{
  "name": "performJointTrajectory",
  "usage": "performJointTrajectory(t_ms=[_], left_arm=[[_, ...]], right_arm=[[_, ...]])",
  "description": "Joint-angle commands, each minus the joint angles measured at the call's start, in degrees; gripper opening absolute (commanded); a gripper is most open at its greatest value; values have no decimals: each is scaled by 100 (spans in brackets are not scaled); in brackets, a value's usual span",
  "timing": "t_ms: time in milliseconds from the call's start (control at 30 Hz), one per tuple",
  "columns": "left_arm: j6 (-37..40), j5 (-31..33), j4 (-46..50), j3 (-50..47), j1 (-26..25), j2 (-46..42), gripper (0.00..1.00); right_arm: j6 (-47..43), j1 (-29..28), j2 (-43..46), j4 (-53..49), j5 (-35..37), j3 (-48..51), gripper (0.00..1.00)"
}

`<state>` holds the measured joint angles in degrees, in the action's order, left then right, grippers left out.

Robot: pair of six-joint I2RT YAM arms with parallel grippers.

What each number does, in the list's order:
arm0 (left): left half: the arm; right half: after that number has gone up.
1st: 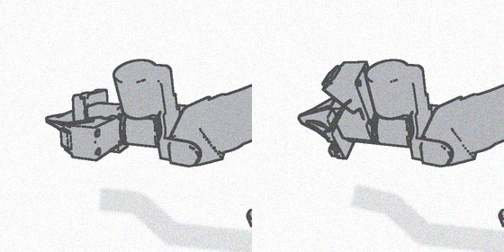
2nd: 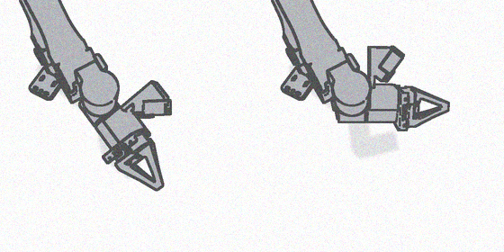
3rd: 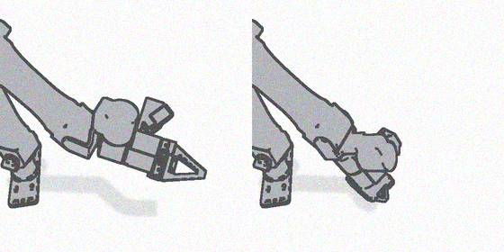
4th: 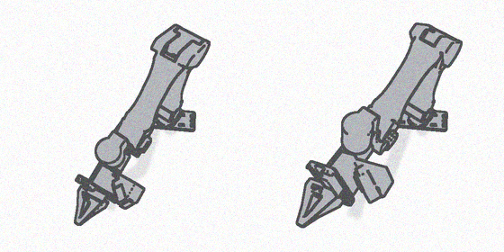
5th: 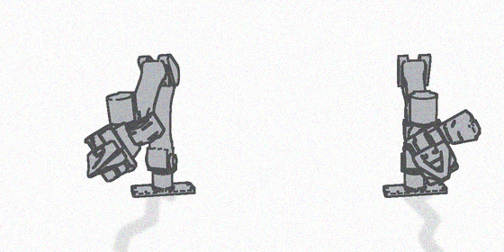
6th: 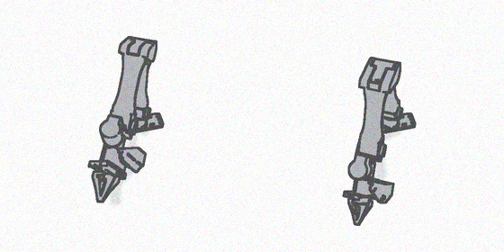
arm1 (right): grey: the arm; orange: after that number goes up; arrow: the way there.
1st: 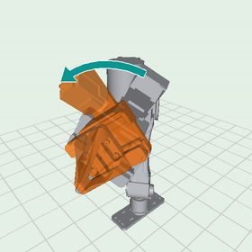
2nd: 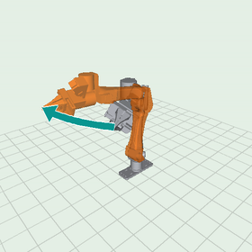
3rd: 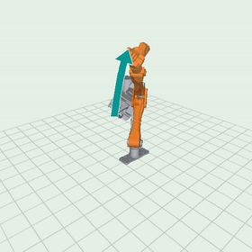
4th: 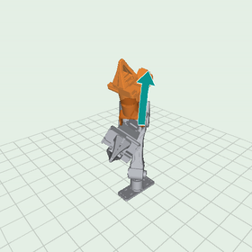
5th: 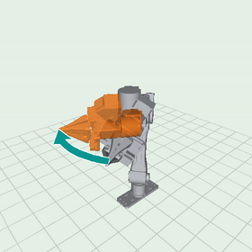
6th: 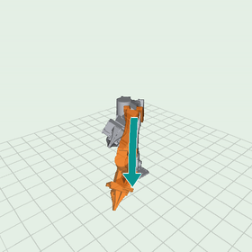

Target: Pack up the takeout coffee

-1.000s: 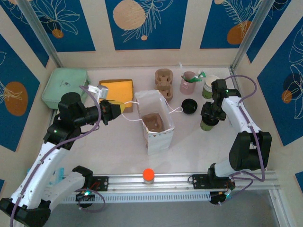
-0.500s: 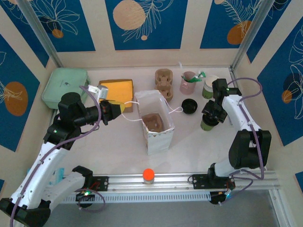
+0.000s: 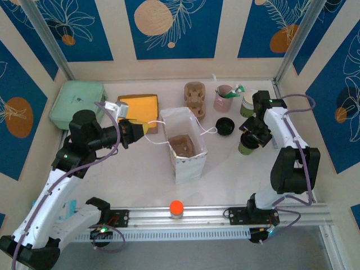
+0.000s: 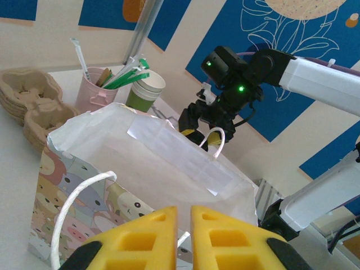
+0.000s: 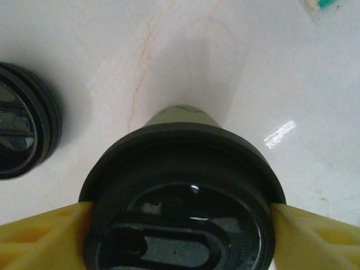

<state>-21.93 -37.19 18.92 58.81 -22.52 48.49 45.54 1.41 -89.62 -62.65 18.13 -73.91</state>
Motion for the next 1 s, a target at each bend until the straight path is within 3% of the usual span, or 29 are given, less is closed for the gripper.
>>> performJointTrajectory(t_ms=[0, 33, 300, 400, 500, 700, 833, 967], left_arm=[[163, 18, -55, 8, -42, -6, 15], [163, 19, -63, 7, -47, -6, 15], [171, 27, -37, 17, -42, -13, 15], [181, 30, -21, 17, -40, -15, 15], [167, 26, -28, 17, -42, -19, 15], [163, 19, 30, 39, -48, -59, 15], [174, 32, 92, 70, -43, -68, 15], [170, 26, 86, 70, -42, -68, 15]], right_arm=[[99, -27, -43, -413, -228, -155, 95], [63, -43, -13, -455, -212, -192, 100], [-529, -123, 379, -684, 77, -431, 100], [-1070, -163, 487, -666, -32, -476, 100], [-2198, -291, 635, -416, -467, -431, 100], [-3804, -652, 1113, 451, -162, 65, 95], [-4253, -577, 825, 235, 1, -121, 89], [-4448, -446, 539, 34, 107, -272, 89]])
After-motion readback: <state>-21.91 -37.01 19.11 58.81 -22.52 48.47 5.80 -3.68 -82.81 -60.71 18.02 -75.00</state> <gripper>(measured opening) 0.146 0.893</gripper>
